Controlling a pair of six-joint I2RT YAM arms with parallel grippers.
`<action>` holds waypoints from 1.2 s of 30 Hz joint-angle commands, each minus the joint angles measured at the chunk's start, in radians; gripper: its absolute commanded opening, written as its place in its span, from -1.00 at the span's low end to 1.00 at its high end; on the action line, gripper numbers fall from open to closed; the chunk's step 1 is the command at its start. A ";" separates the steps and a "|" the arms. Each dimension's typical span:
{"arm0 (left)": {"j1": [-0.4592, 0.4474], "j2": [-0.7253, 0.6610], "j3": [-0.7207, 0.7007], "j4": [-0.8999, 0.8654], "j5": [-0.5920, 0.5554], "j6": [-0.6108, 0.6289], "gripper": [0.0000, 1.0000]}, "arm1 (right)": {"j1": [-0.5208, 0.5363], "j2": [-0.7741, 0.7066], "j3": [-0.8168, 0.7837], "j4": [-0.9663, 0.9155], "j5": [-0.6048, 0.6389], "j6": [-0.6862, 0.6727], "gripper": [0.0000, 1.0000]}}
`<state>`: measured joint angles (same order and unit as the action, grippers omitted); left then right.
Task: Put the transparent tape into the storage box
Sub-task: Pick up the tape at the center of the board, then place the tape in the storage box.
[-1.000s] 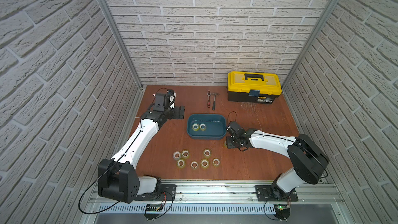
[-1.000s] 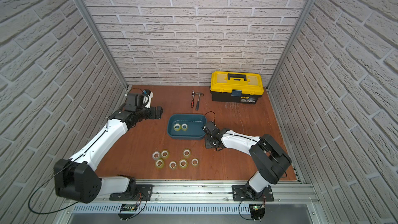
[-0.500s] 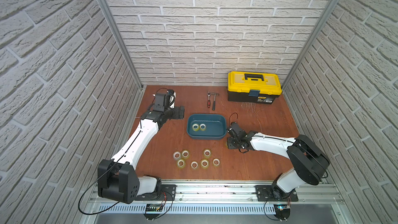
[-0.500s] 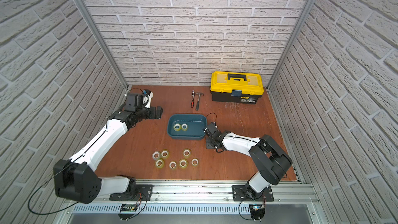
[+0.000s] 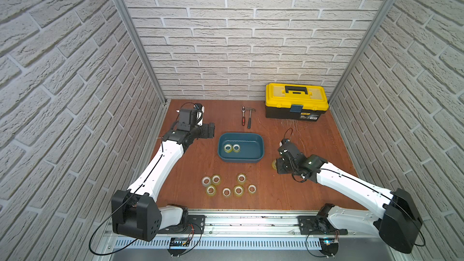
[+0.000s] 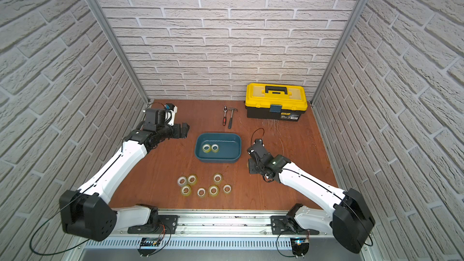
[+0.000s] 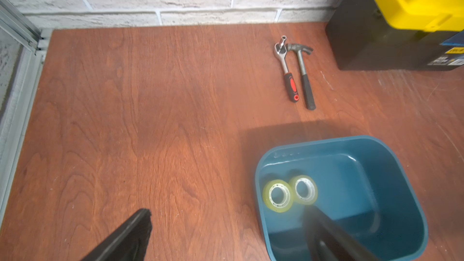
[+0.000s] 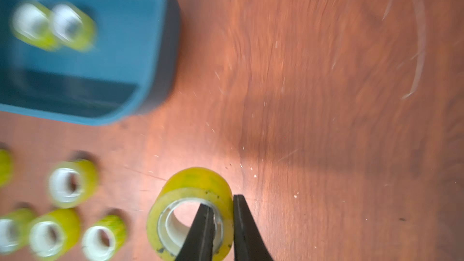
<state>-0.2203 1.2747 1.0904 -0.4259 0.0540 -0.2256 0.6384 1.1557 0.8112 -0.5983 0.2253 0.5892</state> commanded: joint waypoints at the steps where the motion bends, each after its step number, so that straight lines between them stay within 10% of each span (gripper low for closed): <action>1: 0.035 -0.019 -0.027 0.082 0.062 -0.031 0.97 | -0.003 -0.015 0.100 -0.060 0.031 -0.058 -0.81; 7: 0.158 0.073 0.003 0.104 0.215 -0.115 0.97 | -0.003 0.239 0.378 -0.064 -0.084 -0.140 -0.89; 16: 0.160 0.030 -0.013 0.097 0.152 -0.100 0.96 | -0.004 0.643 0.639 -0.026 -0.137 -0.176 -0.95; 36: 0.114 0.029 -0.001 0.073 0.132 -0.068 0.97 | 0.006 0.969 0.785 0.013 -0.103 -0.134 -0.89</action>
<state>-0.0990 1.3167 1.0824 -0.3672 0.2016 -0.3115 0.6392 2.1101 1.5608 -0.6144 0.1337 0.4385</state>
